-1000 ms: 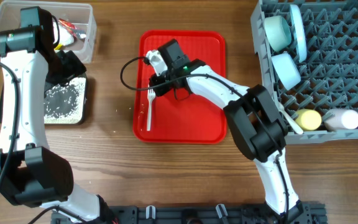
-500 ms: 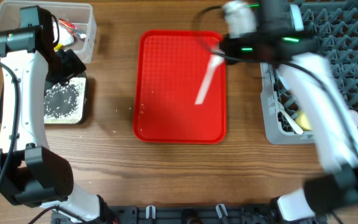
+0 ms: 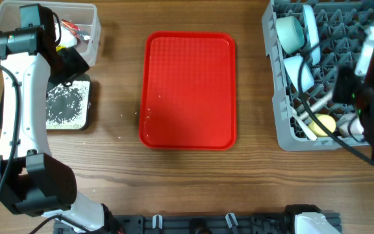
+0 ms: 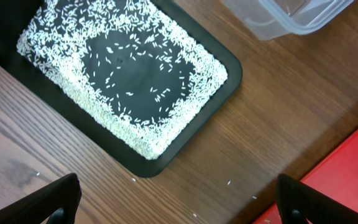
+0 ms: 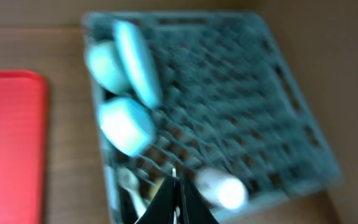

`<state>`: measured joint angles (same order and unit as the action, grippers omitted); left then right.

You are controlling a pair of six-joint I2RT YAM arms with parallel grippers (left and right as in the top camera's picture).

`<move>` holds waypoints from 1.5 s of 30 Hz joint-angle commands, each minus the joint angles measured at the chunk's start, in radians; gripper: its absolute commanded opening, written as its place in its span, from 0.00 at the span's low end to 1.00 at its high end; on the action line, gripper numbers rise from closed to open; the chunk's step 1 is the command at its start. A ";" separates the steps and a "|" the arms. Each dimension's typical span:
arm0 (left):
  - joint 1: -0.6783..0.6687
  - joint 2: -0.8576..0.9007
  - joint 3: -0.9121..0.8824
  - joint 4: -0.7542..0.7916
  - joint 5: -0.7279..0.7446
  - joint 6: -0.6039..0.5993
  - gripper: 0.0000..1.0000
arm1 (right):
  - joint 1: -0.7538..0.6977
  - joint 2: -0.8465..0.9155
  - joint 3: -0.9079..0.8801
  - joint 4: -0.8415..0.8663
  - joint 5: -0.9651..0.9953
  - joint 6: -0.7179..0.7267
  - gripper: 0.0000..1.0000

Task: Sort waste into correct bins and load items into the dishwasher rack
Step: 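Carry the white fork right and drop it into the dish rack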

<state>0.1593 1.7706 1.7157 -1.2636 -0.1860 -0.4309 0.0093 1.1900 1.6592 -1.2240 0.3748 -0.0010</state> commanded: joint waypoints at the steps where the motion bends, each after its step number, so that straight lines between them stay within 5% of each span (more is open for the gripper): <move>1: 0.003 0.010 0.003 0.013 0.003 0.008 1.00 | -0.002 0.006 -0.002 -0.049 0.195 0.091 0.04; 23: 0.002 0.010 0.003 0.060 0.013 0.008 1.00 | 0.034 0.456 -0.050 0.062 0.397 0.090 0.04; 45: 0.002 0.010 0.003 0.071 0.013 0.008 1.00 | 0.088 0.503 -0.051 0.059 0.260 0.046 0.11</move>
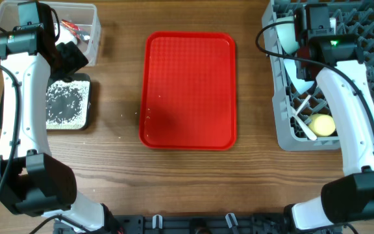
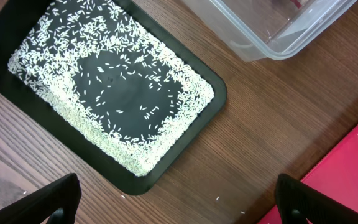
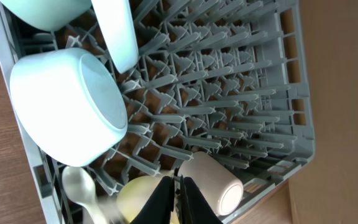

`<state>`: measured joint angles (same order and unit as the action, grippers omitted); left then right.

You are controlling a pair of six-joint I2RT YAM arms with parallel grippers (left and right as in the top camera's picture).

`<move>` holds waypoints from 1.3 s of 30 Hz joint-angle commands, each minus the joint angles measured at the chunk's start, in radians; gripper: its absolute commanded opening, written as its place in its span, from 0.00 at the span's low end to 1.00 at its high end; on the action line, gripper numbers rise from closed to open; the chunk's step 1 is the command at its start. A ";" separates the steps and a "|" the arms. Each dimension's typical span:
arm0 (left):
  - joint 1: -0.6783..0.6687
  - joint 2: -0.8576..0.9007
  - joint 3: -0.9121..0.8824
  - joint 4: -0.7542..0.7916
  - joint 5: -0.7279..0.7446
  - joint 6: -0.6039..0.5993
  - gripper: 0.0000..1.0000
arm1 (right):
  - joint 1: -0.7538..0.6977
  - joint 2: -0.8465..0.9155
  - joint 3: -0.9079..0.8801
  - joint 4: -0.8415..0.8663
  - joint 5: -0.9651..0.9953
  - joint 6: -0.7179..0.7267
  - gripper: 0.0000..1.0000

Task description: Sort waste into correct bins and load items into the dishwasher rack

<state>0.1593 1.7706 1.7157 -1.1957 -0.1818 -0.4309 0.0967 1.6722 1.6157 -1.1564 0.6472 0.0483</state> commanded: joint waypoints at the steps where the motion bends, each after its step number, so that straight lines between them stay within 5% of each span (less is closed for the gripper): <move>1: 0.002 0.010 0.003 0.003 0.009 0.008 1.00 | 0.000 0.023 -0.008 -0.010 -0.012 -0.004 0.12; 13: 0.002 0.010 0.003 0.003 0.009 0.008 1.00 | 0.000 0.024 -0.008 -0.007 -0.064 0.004 0.37; 25: 0.002 0.010 0.003 0.004 0.006 0.008 1.00 | 0.003 -0.109 0.032 0.118 -0.739 0.005 0.47; 31: 0.002 0.010 0.003 0.003 0.009 0.008 1.00 | 0.035 -0.309 0.033 0.199 -0.782 0.011 0.59; 33: 0.002 0.010 0.003 0.003 0.009 0.008 1.00 | 0.051 -0.383 0.033 0.211 -0.782 0.013 0.73; 34: 0.002 0.010 0.003 0.003 0.009 0.008 1.00 | 0.063 -0.433 0.033 0.214 -0.783 0.032 1.00; 39: 0.002 0.010 0.003 0.003 0.009 0.008 1.00 | 0.077 -0.590 0.033 0.195 -0.786 0.293 1.00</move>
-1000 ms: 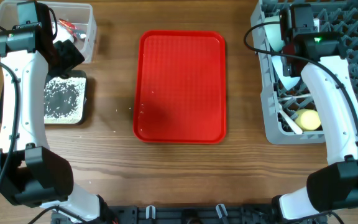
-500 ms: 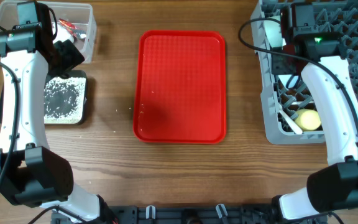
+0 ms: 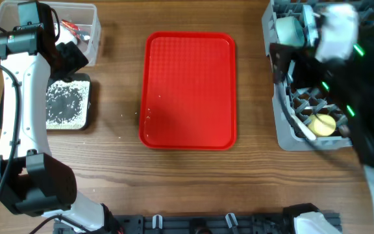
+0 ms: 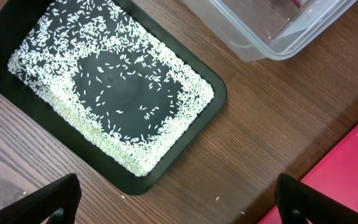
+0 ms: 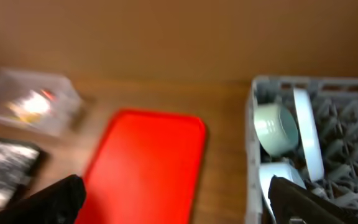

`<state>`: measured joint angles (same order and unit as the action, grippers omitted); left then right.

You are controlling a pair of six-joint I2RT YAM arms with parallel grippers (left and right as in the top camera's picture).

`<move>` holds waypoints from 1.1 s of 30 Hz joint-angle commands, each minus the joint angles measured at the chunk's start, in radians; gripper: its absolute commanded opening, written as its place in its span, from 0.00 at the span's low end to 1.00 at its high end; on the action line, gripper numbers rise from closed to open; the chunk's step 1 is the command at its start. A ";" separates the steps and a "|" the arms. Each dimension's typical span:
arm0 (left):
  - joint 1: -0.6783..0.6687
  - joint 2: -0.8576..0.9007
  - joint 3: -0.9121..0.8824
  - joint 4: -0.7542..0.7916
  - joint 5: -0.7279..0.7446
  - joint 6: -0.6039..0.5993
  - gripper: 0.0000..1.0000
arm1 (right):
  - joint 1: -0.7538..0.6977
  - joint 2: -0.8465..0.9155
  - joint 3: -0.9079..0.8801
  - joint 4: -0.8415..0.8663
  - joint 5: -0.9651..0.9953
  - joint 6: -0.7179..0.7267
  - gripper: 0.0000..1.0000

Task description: Sort waste into correct bins and load items into the dishwasher rack

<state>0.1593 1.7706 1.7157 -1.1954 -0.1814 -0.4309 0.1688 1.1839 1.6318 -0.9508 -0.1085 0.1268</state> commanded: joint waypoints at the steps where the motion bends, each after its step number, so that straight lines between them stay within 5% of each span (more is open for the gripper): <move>1: 0.003 0.010 0.003 0.003 0.008 0.008 1.00 | 0.005 -0.130 0.017 -0.012 -0.030 0.283 1.00; 13: 0.003 0.010 0.003 0.003 0.008 0.008 1.00 | 0.002 -0.196 0.011 0.011 0.185 0.501 1.00; 20: 0.003 0.010 0.003 0.003 0.008 0.008 1.00 | 0.002 -0.249 -0.191 0.190 0.448 0.800 1.00; 27: 0.003 0.010 0.003 0.003 0.008 0.008 1.00 | 0.002 -0.540 -0.721 0.772 0.371 0.551 1.00; 33: 0.003 0.010 0.003 0.003 0.008 0.008 1.00 | 0.002 -0.754 -1.062 1.001 0.336 0.300 1.00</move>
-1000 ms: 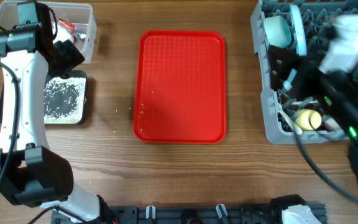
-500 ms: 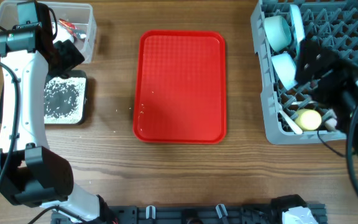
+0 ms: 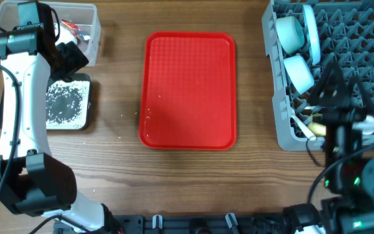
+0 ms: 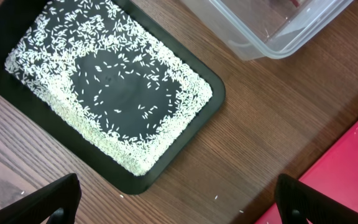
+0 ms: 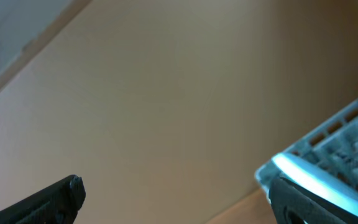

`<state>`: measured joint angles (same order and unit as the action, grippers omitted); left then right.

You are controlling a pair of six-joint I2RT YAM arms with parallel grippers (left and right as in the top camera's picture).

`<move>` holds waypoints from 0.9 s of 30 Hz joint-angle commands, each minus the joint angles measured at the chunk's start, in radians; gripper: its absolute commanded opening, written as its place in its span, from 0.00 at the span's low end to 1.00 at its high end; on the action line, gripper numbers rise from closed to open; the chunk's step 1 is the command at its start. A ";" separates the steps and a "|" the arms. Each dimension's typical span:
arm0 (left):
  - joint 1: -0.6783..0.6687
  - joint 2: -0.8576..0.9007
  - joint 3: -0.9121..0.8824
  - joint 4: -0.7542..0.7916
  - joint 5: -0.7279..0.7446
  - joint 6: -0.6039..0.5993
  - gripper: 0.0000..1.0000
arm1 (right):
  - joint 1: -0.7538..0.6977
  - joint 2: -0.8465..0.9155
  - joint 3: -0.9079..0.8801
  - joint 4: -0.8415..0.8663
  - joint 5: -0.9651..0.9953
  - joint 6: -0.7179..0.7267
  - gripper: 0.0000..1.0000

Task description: Sort waste into correct bins and load items into the dishwasher rack

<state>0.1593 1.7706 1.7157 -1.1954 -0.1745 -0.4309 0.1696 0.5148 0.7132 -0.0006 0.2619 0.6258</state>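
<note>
The red tray (image 3: 188,91) lies bare in the middle of the table. At the right stands the grey dishwasher rack (image 3: 362,58), holding two pale cups (image 3: 289,32), a plate (image 3: 311,32), utensils and a yellow item (image 3: 322,125). A clear bin (image 3: 91,39) with waste sits at the far left. Just in front of it is a black tray of rice (image 4: 110,93). My left gripper (image 4: 178,205) hangs open above the black tray's corner, holding nothing. My right gripper (image 5: 176,202) is open and empty, facing a plain brown wall with a rack corner (image 5: 328,162) at its right.
My right arm (image 3: 349,162) is folded at the front right, partly over the rack's near edge. A few loose rice grains (image 4: 215,198) lie on the wood between the black tray and the red tray.
My right arm has gone from above the rack's left side to the table's front right. Its camera now faces the wall, not the table. The left arm is unchanged.
First my right gripper was shut beside the rack, then shut low over the cups inside it. Later it was open and raised, looking across the table. Now it is drawn back at the front right. My left gripper stayed open over the rice tray throughout.
</note>
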 commanded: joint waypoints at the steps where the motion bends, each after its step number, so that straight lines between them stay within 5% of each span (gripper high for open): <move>1: 0.003 0.010 0.003 0.003 0.002 0.008 1.00 | 0.001 -0.113 -0.195 0.074 -0.035 -0.226 1.00; 13: 0.003 0.010 0.003 0.003 0.002 0.008 1.00 | 0.000 -0.446 -0.627 0.134 -0.142 -0.259 1.00; 27: 0.003 0.010 0.003 0.003 0.002 0.008 1.00 | -0.007 -0.512 -0.708 0.021 -0.148 -0.204 1.00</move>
<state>0.1593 1.7710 1.7157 -1.1954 -0.1745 -0.4309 0.1684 0.0177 0.0063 0.0170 0.1329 0.4034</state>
